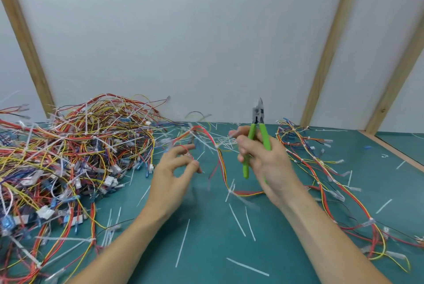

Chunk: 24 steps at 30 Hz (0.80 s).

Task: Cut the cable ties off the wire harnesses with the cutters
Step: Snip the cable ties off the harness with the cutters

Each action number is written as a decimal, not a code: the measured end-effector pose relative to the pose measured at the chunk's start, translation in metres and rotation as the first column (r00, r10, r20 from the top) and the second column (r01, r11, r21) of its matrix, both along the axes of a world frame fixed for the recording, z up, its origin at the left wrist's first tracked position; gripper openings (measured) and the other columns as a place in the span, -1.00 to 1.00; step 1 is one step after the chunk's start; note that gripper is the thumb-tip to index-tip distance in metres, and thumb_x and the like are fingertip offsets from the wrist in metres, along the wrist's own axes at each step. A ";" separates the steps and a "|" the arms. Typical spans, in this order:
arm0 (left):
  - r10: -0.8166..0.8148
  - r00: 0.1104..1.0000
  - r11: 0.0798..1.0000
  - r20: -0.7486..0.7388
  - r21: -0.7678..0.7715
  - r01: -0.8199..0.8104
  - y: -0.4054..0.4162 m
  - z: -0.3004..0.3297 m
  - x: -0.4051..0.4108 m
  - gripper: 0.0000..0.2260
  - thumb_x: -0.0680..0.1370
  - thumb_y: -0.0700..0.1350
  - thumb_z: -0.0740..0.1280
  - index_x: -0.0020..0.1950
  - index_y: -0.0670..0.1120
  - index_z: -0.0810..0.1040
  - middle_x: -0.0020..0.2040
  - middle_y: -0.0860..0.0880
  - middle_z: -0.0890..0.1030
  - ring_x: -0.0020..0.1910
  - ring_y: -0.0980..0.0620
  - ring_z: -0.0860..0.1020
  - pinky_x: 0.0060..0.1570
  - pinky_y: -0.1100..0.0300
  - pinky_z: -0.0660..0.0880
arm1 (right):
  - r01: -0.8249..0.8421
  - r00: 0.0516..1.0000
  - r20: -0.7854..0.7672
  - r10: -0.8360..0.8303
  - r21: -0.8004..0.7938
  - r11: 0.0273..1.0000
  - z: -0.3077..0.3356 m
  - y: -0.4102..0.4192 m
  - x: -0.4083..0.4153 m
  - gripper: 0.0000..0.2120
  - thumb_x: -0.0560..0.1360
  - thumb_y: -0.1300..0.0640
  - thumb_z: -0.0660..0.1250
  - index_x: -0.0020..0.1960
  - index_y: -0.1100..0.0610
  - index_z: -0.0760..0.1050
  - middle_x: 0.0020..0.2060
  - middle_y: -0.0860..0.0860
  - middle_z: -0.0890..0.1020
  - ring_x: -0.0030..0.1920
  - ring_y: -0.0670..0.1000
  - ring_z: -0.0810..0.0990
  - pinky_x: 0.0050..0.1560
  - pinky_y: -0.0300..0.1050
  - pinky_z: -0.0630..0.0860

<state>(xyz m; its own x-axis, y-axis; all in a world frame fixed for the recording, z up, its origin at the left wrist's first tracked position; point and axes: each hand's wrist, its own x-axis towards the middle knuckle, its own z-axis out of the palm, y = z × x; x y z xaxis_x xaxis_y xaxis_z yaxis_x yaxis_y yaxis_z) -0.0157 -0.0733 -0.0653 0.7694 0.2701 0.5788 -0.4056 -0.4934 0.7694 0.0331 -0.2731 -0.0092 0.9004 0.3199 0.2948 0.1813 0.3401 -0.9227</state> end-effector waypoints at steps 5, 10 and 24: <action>-0.080 0.996 0.935 0.039 0.350 0.061 -0.019 0.000 -0.008 -0.87 0.51 -0.05 0.40 -0.20 0.04 0.73 0.29 0.16 0.59 0.32 0.15 0.49 0.30 0.09 0.34 | 0.301 0.952 0.146 -0.270 -0.270 0.915 -0.025 0.017 0.000 -0.80 0.45 0.28 0.56 -0.03 0.13 0.57 -0.14 0.08 0.71 -0.21 -0.08 0.59 -0.06 -0.14 0.54; -0.064 0.996 0.970 -0.066 0.229 0.078 -0.016 -0.001 -0.012 -0.72 0.54 0.06 0.30 -0.31 0.02 0.68 -0.15 0.20 0.70 -0.04 0.20 0.64 0.07 0.09 0.51 | 0.318 0.948 0.051 -0.314 -0.185 0.930 -0.027 0.010 0.008 -0.80 0.50 0.34 0.49 -0.09 0.07 0.56 -0.27 -0.10 0.66 -0.35 -0.12 0.53 -0.30 -0.26 0.48; -0.390 0.881 0.806 -0.269 -0.561 0.186 0.009 0.004 0.003 -0.73 0.53 -0.38 0.21 0.13 -0.19 0.61 0.03 -0.17 0.69 -0.09 -0.02 0.67 -0.14 0.14 0.59 | -0.180 0.862 -0.406 0.303 0.314 0.932 -0.022 -0.011 0.014 -0.87 0.45 0.18 0.42 -0.07 0.13 0.74 -0.33 -0.02 0.53 -0.45 -0.09 0.52 -0.34 -0.22 0.55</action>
